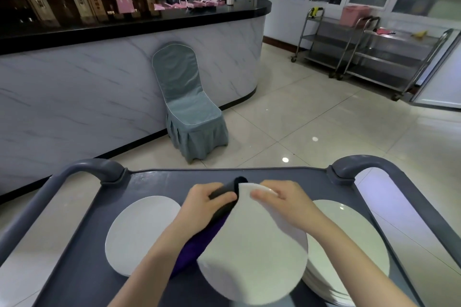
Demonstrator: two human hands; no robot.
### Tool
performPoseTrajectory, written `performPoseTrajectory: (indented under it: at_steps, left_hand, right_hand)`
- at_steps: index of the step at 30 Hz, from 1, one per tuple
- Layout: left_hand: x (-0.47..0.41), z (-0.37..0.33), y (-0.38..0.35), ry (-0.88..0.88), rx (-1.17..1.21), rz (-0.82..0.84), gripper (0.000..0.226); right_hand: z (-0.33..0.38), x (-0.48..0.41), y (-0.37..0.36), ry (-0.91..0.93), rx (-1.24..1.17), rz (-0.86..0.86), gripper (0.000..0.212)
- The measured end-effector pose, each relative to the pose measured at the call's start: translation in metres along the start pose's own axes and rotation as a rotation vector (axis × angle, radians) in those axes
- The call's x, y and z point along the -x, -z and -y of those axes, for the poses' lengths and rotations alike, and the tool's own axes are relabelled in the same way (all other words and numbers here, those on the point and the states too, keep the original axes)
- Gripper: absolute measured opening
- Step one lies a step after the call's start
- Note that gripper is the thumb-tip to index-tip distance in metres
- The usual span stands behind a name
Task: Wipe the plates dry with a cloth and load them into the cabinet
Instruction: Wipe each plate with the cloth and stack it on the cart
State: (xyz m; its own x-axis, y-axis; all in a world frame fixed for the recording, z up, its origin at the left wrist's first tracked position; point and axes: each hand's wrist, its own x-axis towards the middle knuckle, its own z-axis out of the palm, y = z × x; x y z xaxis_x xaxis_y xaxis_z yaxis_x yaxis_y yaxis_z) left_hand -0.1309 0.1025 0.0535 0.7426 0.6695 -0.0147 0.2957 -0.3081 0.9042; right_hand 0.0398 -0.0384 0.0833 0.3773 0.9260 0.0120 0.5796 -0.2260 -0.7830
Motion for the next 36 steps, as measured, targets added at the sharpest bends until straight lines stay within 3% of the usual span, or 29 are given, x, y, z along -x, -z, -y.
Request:
performPoseTrajectory:
  at_steps: [5,7,9,12,13,15,17,20,23,27,29,32,34,36]
  left_hand:
    - [0.019,0.010,-0.038,0.440,0.651,-0.517,0.025]
    - [0.022,0.003,-0.062,0.572,0.798,-0.667,0.021]
    - [0.020,0.001,-0.065,0.587,0.847,-0.696,0.020]
    - [0.015,0.011,-0.040,0.569,0.806,-0.651,0.024]
    - [0.013,0.014,-0.030,0.566,0.778,-0.636,0.025]
    - [0.011,0.019,-0.013,0.557,0.721,-0.602,0.028]
    - [0.008,0.020,-0.002,0.557,0.682,-0.548,0.034]
    - [0.000,0.011,0.009,0.542,0.614,-0.453,0.035]
    - [-0.006,-0.005,0.011,0.504,0.595,-0.397,0.033]
    - [-0.004,-0.021,0.011,0.536,0.848,-0.349,0.036]
    - [-0.006,-0.029,0.005,0.536,0.942,-0.289,0.059]
    - [-0.005,-0.047,-0.017,0.476,0.859,-0.236,0.089]
    - [0.004,-0.058,-0.037,0.170,0.601,-0.188,0.091]
    - [0.010,-0.054,-0.057,-0.214,0.245,-0.209,0.062]
  right_hand:
    - [-0.001,0.001,-0.028,-0.340,-0.811,-0.675,0.036]
    - [0.009,0.001,-0.062,-0.462,-0.911,-0.900,0.032]
    - [0.012,0.007,-0.083,-0.504,-0.962,-0.940,0.021]
    - [-0.004,0.027,-0.079,-0.430,-0.762,-0.694,0.008]
    - [-0.011,0.034,-0.073,-0.344,-0.682,-0.611,0.015]
    - [-0.021,0.049,-0.057,-0.141,-0.406,-0.490,0.051]
    - [-0.024,0.056,-0.045,0.131,0.078,-0.357,0.067]
    - [-0.030,0.053,-0.041,0.558,0.769,-0.221,0.058]
    - [-0.024,0.043,-0.040,0.648,0.935,-0.218,0.055]
    - [-0.012,0.039,-0.034,0.660,0.663,-0.333,0.035]
    - [0.002,0.042,-0.035,0.533,0.427,-0.253,0.034]
    - [0.028,0.043,-0.039,0.281,0.049,-0.177,0.023]
    - [0.042,0.036,-0.041,0.146,-0.241,-0.283,0.031]
    - [0.052,0.030,-0.037,0.013,-0.521,-0.381,0.040]
